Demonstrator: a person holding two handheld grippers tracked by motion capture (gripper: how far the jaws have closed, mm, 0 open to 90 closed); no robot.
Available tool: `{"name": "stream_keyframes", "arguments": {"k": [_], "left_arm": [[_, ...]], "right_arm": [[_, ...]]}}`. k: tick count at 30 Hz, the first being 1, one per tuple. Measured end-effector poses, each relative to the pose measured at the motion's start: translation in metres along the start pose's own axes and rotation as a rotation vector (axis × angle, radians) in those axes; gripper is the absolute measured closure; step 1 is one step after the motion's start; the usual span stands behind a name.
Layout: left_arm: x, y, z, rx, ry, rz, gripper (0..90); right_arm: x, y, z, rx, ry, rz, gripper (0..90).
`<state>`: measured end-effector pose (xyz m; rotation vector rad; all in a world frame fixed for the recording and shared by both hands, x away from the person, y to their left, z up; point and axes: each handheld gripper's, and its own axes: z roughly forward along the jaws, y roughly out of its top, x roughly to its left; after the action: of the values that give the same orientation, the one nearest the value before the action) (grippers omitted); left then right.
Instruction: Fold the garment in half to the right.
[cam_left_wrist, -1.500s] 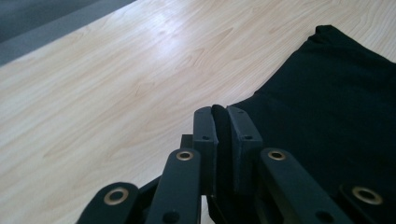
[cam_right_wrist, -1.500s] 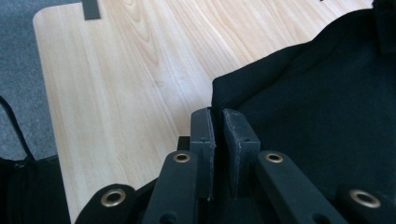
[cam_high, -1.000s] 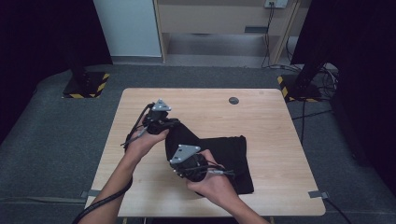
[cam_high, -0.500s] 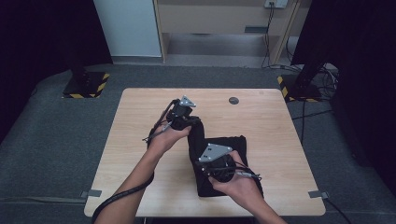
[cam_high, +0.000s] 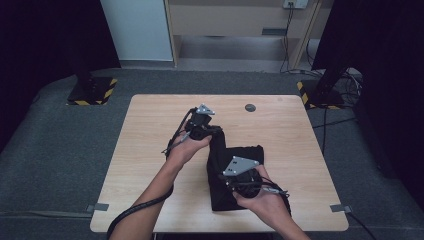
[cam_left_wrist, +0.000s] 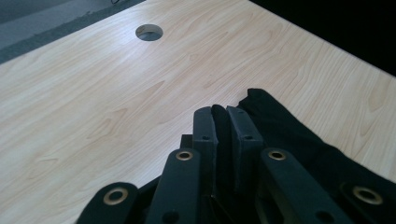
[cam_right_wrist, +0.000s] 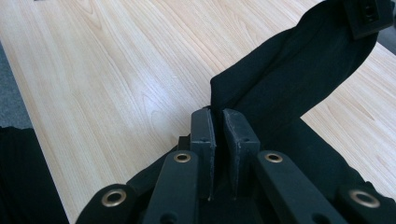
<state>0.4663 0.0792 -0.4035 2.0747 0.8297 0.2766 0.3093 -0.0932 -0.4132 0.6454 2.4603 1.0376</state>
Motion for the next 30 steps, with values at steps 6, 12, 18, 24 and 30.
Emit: {"name": "stream_keyframes", "arguments": {"k": [6, 12, 18, 24, 30], "left_arm": [[-0.002, 0.000, 0.003, -0.005, 0.001, 0.014, 83.2], [-0.002, -0.001, 0.007, -0.014, -0.008, 0.000, 83.2], [-0.004, -0.003, 0.014, -0.032, -0.018, 0.001, 83.2], [-0.008, -0.002, 0.021, -0.031, -0.023, 0.019, 83.0], [-0.009, -0.003, 0.026, -0.036, -0.029, 0.023, 82.6]], "right_arm": [[0.001, -0.001, 0.001, 0.009, -0.003, -0.003, 83.3], [-0.001, -0.001, 0.001, 0.014, -0.011, -0.003, 83.3], [-0.002, -0.005, 0.000, 0.019, -0.016, 0.003, 83.3], [-0.004, -0.011, -0.001, 0.022, -0.022, 0.016, 83.3], [-0.007, -0.016, -0.002, 0.024, -0.026, 0.029, 83.3]]}}
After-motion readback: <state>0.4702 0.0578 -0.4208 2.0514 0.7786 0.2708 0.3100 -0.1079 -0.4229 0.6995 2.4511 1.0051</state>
